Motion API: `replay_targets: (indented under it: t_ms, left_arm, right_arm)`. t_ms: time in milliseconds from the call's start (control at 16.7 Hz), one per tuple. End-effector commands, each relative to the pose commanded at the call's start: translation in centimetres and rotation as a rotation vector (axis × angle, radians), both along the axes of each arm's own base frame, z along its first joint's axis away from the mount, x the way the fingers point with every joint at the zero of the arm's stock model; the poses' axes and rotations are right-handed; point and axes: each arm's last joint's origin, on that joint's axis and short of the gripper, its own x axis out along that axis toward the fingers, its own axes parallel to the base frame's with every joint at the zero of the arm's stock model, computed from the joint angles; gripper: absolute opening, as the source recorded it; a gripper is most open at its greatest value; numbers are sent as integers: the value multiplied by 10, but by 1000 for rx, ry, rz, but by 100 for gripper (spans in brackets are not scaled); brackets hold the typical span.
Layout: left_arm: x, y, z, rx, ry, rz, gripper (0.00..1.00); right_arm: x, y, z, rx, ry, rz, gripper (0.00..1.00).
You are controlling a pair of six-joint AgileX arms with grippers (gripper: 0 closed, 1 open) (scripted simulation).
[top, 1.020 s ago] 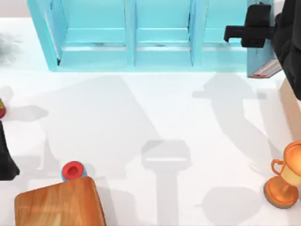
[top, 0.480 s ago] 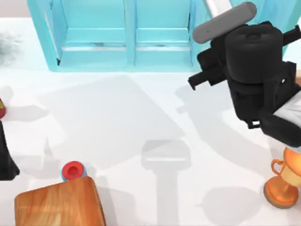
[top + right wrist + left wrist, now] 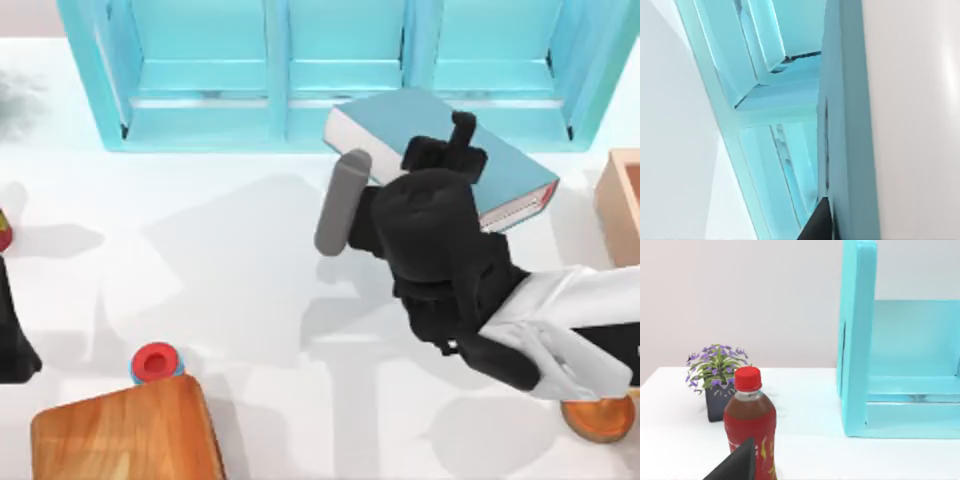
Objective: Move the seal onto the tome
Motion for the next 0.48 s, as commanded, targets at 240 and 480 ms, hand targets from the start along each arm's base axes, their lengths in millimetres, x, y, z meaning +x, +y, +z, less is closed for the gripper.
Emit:
replay_targets:
  t_ms: [240, 480]
  left_arm:
    - [0, 0, 0, 0, 0, 0, 100]
    - [0, 0, 0, 0, 0, 0, 100]
  right_arm:
    - [-8, 7, -20, -188, 1, 64, 0]
    - [-10, 8, -23, -216, 1, 74, 0]
